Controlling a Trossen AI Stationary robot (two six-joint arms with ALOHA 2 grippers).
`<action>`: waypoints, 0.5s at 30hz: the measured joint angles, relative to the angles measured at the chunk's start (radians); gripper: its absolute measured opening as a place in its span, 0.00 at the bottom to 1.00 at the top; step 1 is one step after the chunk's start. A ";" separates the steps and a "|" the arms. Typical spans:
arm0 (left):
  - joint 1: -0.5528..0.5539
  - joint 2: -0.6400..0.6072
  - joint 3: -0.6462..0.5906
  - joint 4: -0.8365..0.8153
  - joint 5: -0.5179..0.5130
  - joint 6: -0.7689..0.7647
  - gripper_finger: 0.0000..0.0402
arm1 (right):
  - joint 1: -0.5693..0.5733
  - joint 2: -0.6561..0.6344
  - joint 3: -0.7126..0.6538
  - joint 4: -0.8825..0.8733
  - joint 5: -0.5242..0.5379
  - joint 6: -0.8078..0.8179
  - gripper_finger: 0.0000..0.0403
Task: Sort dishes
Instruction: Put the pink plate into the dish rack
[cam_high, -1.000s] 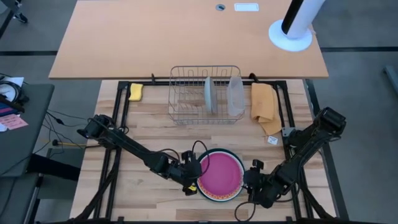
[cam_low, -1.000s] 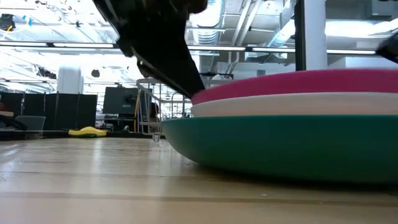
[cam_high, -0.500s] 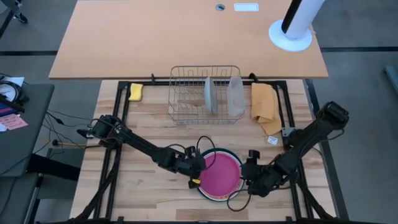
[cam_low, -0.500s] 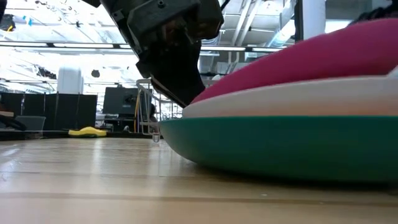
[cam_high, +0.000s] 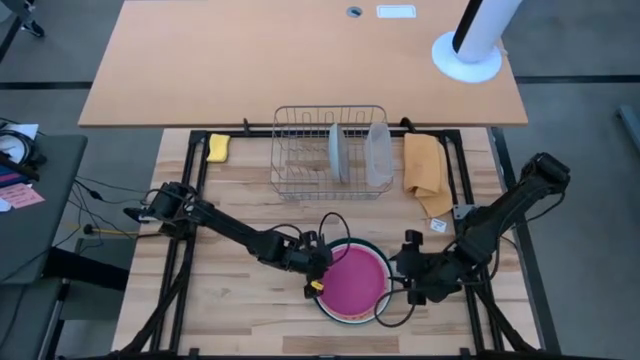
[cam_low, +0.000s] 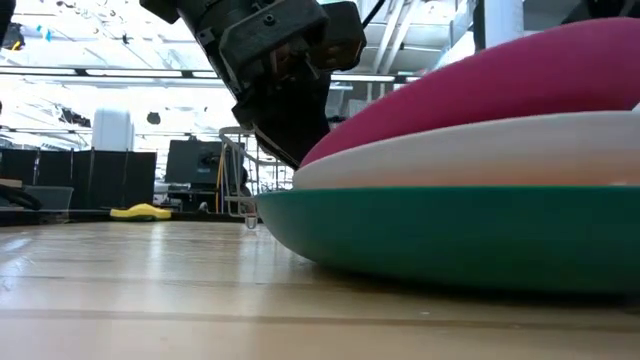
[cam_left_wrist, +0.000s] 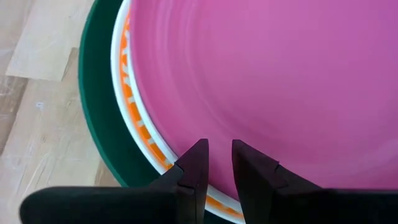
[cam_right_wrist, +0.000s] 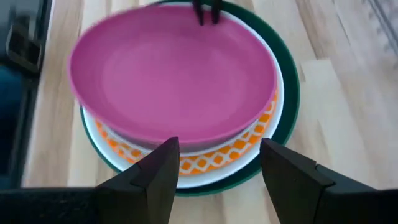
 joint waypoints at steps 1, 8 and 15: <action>0.000 0.000 0.000 0.000 0.004 0.008 0.17 | 0.000 0.001 0.000 0.001 0.008 0.048 0.55; 0.009 0.000 0.000 0.001 0.009 0.008 0.17 | 0.000 0.037 0.000 0.018 0.079 0.341 0.55; 0.009 0.000 -0.001 0.000 0.008 0.002 0.17 | 0.002 0.088 0.000 -0.045 0.082 0.466 0.55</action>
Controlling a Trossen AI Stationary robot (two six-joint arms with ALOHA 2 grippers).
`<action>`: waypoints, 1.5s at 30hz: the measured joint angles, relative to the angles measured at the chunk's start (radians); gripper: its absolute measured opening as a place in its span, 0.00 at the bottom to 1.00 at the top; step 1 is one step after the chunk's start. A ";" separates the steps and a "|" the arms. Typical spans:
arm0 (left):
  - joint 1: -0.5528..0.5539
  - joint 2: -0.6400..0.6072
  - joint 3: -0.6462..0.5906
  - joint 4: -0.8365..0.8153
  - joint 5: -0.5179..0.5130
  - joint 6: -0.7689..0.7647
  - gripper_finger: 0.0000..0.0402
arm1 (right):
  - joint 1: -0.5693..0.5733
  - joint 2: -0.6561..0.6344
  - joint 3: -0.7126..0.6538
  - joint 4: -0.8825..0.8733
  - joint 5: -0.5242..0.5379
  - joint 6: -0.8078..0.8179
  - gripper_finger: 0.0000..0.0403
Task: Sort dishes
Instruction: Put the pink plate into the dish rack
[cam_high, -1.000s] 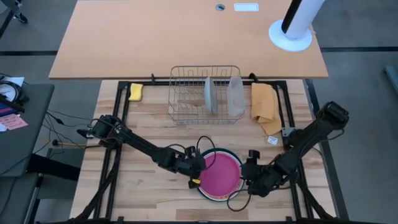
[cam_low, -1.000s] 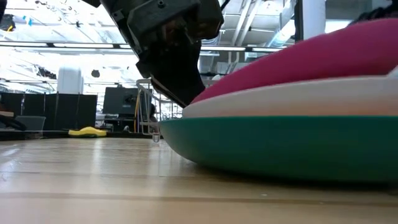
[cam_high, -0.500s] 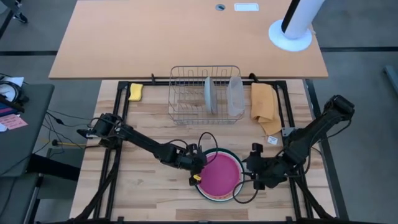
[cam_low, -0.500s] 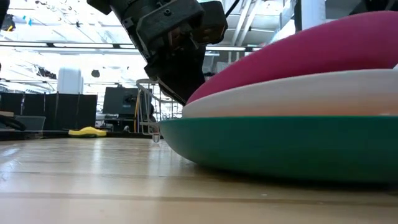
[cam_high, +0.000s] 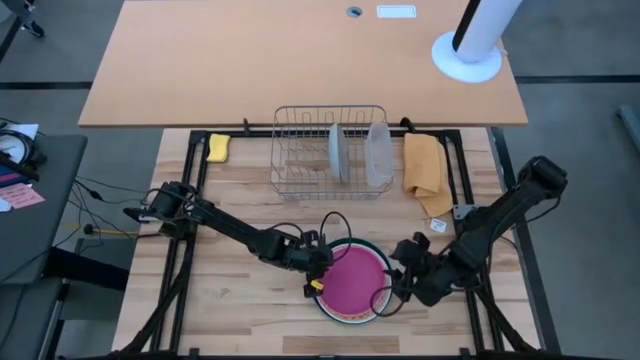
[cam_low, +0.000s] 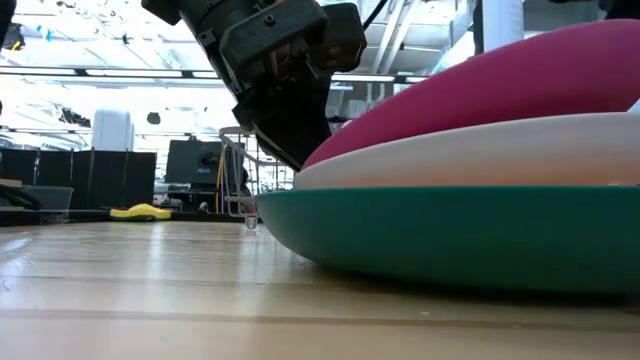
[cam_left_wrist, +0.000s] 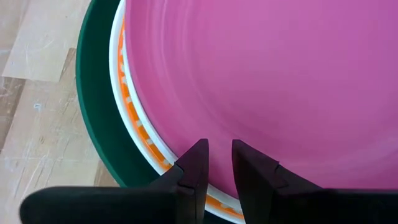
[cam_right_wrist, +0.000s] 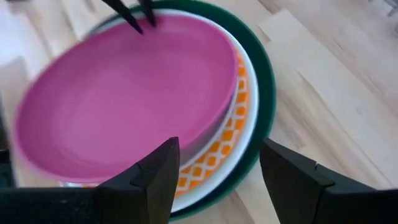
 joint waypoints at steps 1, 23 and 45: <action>0.000 0.000 0.000 0.000 0.000 0.000 0.17 | 0.000 0.013 0.000 0.000 0.002 0.006 0.55; -0.001 0.003 0.000 0.000 -0.003 0.006 0.17 | 0.128 0.049 0.000 0.175 0.054 -0.591 0.55; -0.018 0.004 -0.001 0.015 -0.078 -0.097 0.17 | 0.031 0.049 0.000 0.198 0.049 0.063 0.55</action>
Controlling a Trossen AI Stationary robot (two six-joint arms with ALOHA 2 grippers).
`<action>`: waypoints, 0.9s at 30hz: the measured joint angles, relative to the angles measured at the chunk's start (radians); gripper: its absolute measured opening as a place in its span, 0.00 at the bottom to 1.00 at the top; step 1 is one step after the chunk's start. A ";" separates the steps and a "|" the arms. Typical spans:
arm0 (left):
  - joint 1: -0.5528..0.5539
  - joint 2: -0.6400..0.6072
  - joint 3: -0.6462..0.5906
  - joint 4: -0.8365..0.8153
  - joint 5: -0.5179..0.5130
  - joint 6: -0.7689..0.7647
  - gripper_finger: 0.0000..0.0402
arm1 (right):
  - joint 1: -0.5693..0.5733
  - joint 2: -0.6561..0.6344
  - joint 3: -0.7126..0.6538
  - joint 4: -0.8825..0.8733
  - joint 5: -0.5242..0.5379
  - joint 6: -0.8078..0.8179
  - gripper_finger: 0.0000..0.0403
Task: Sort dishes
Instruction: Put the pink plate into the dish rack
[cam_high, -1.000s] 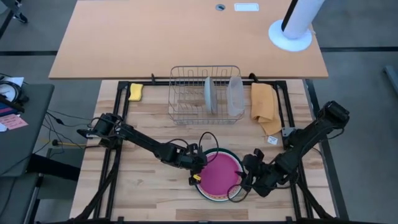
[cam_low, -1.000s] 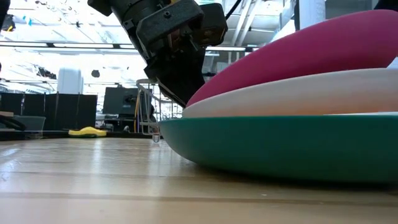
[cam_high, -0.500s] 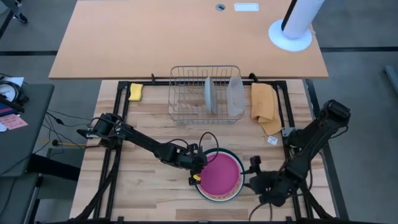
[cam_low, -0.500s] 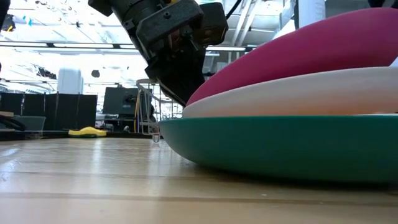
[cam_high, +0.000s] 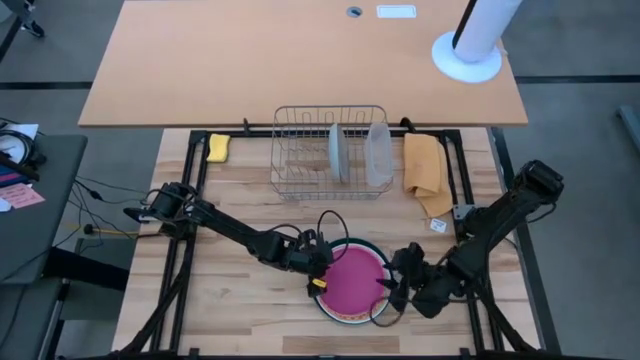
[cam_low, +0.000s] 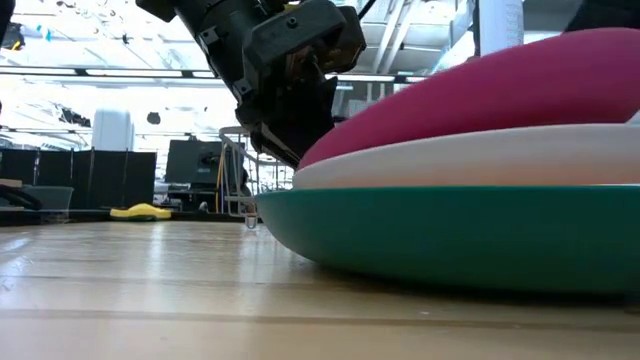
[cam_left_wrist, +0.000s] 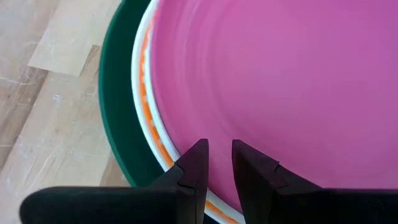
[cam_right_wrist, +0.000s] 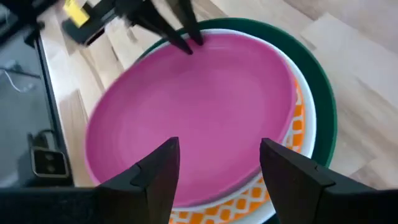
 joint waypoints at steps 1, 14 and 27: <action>-0.001 0.000 0.000 0.000 0.000 -0.005 0.17 | -0.008 0.000 0.000 0.000 -0.005 0.028 0.55; -0.003 -0.002 -0.107 0.232 -0.006 -0.067 0.17 | -0.025 0.002 0.000 -0.026 -0.155 0.302 0.55; -0.028 -0.001 -0.115 0.220 -0.009 -0.098 0.17 | 0.007 -0.039 0.000 -0.030 -0.185 0.312 0.55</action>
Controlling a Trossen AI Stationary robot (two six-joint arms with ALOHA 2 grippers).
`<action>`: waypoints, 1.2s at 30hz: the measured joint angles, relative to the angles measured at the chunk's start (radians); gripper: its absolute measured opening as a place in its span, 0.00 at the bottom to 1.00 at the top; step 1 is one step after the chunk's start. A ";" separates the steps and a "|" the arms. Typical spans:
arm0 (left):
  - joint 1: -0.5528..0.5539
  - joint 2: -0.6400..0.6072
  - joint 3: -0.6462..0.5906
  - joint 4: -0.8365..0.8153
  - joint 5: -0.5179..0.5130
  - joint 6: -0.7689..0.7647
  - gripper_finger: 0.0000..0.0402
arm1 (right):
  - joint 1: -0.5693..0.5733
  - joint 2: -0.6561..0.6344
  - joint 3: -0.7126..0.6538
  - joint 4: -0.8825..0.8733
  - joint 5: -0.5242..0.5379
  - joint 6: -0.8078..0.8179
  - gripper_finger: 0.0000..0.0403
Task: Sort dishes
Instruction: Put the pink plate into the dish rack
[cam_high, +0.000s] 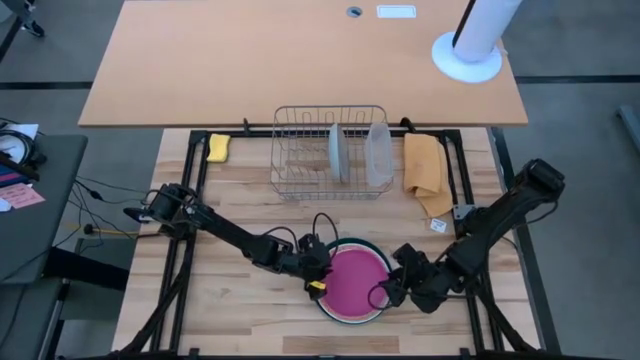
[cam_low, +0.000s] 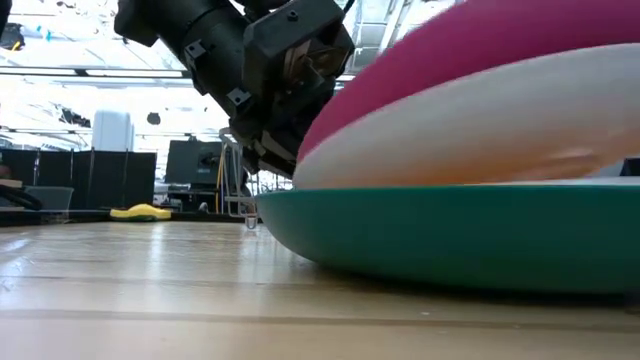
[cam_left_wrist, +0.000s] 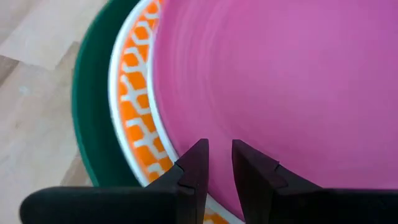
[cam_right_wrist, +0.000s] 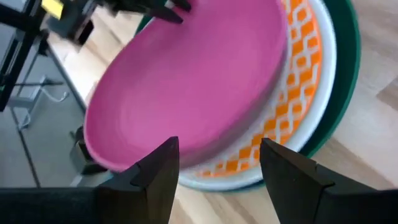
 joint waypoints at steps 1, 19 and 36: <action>0.000 0.000 0.000 -0.001 0.001 -0.003 0.17 | 0.005 -0.007 0.000 -0.003 -0.003 0.000 0.55; -0.003 0.001 0.000 0.001 -0.001 -0.021 0.17 | 0.005 -0.007 0.000 0.048 0.087 -0.058 0.55; -0.005 0.001 0.001 0.004 0.000 -0.018 0.17 | 0.066 -0.007 0.000 0.115 0.089 -0.077 0.55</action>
